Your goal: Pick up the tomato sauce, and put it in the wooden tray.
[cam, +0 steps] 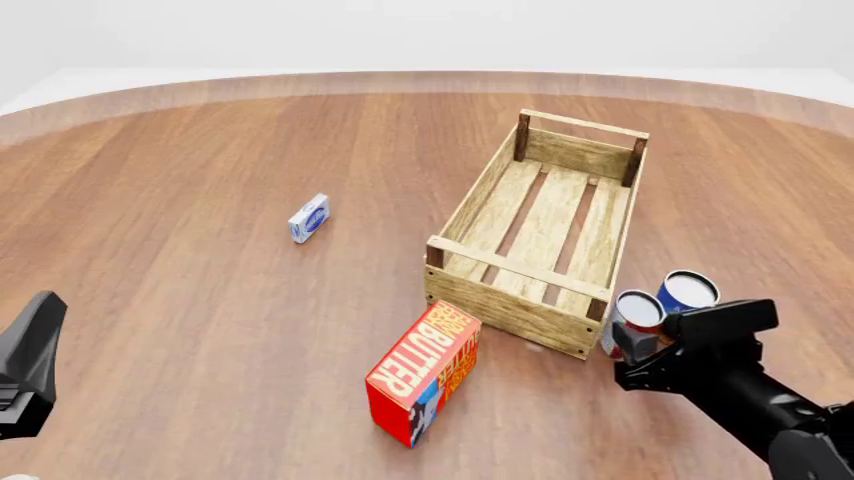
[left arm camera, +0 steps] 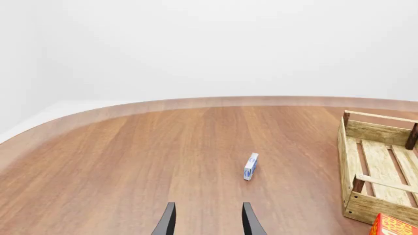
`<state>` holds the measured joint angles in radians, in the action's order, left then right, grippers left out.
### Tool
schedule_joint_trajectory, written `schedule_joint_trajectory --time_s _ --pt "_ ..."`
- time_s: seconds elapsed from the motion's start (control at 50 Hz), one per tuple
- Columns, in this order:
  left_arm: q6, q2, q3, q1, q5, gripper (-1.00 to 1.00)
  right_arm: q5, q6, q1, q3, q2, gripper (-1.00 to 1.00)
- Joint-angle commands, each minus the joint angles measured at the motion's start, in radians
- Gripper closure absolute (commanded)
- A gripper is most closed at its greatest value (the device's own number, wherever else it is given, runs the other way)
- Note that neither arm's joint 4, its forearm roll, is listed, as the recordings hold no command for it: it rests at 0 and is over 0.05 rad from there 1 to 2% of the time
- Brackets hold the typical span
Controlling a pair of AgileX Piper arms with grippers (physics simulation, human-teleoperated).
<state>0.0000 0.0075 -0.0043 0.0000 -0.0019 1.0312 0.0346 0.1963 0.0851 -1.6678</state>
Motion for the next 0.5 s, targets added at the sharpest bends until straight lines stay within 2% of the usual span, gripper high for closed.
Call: schedule_joint_trajectory --time_s 0.02,0.34,0.5 --pt "0.0 0.0 0.0 0.0 0.0 -1.0 0.0 -0.006 0.006 0.006 -0.01 1.0" --pt "0.0 0.0 0.0 0.0 0.0 -1.0 -0.016 -0.004 0.0 0.006 0.012 1.0" --pt "0.0 0.0 0.0 0.0 0.0 -1.0 -0.104 0.008 -0.015 0.003 0.123 1.0"
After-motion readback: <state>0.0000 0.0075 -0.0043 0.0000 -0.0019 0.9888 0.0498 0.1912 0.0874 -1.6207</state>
